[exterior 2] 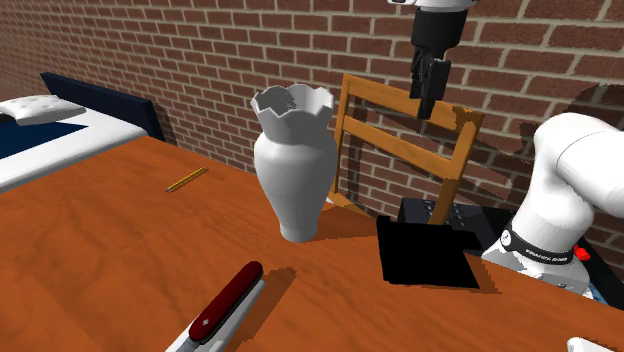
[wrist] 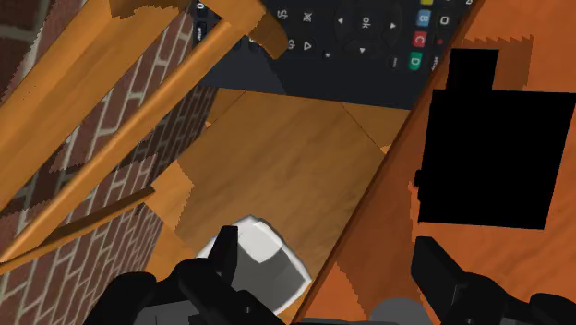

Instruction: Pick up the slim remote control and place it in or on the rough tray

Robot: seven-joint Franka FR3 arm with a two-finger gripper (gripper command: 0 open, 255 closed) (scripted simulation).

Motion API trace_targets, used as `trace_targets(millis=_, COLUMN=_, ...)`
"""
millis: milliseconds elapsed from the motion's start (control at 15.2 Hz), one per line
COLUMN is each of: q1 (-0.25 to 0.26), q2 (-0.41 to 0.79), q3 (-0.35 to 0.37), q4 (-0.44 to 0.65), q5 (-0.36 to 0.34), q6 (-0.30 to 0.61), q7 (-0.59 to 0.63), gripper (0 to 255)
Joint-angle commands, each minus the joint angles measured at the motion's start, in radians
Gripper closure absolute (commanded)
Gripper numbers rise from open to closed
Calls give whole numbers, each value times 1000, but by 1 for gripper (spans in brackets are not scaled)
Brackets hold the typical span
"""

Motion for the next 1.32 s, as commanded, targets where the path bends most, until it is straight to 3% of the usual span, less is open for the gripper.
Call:
trace_targets(millis=0, q1=0, q2=0, q3=0, q4=0, q5=0, q6=0, q7=0, gripper=0)
trace_targets(millis=594, q1=95, q2=318, q3=1, q4=117, q5=20, q6=207, q7=-161, gripper=0)
trace_targets(millis=1254, q1=181, q2=652, q3=40, q4=322, q5=51, q6=342, q7=-336, gripper=0)
